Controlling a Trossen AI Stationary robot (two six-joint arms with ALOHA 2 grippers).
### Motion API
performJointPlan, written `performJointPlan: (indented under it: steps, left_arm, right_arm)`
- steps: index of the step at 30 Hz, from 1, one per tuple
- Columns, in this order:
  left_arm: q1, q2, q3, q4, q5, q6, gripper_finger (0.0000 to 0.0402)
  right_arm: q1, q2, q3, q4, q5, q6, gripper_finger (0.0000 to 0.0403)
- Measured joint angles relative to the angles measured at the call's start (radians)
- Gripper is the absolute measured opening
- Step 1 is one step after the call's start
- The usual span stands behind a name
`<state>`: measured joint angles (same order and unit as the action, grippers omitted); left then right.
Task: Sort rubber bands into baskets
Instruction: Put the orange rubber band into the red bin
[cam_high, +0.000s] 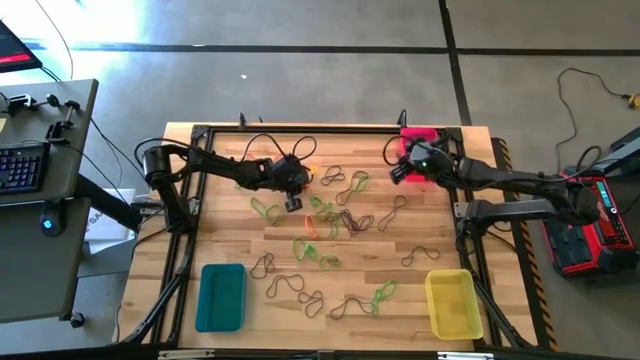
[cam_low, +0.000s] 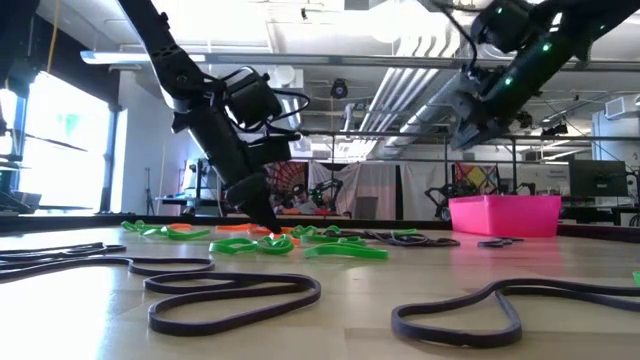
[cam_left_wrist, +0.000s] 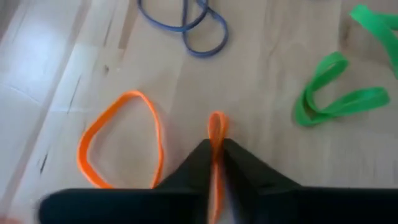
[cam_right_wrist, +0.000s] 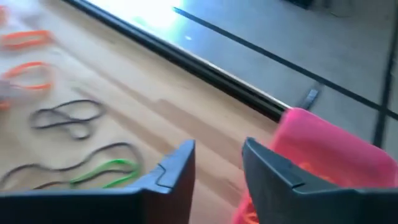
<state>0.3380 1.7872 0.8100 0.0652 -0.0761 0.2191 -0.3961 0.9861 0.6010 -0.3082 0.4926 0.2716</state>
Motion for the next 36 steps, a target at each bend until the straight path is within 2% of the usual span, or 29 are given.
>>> performJointPlan:
  steps: [4,7,10,16,20,25,31,36]
  left_arm:
    - [0.011,-0.007,-0.001,0.013,0.002,-0.005,0.0011]
    - [0.014,-0.027,-0.001,0.019,0.008,-0.005,0.0003]
    - [0.014,-0.061,-0.001,0.021,0.018,-0.007,0.0002]
    - [0.013,-0.132,-0.001,0.081,0.124,-0.062,0.0001]
    - [0.004,-0.149,-0.001,0.213,0.239,-0.150,0.0000]
    - [-0.021,-0.149,-0.001,0.422,0.333,-0.245,0.0000]
    - [-0.061,-0.149,-0.001,0.636,0.382,-0.321,0.0000]
    - [-0.083,-0.149,-0.001,0.719,0.385,-0.347,0.0000]
  right_arm:
    - [0.069,0.005,-0.003,0.039,-0.086,0.017,0.0061]
    - [0.126,0.019,-0.033,0.126,-0.092,0.023,0.0012]
    - [0.175,0.035,-0.083,0.276,-0.110,0.015,0.0012]
    - [0.252,0.095,-0.175,0.578,-0.251,-0.001,0.0012]
    - [0.294,0.179,-0.180,0.687,-0.254,-0.018,0.0036]
    - [0.321,0.305,-0.180,0.882,-0.254,-0.032,0.0103]
    - [0.352,0.470,-0.180,1.238,-0.217,-0.121,0.0172]
    - [0.373,0.591,-0.139,1.424,-0.214,-0.201,0.0180]
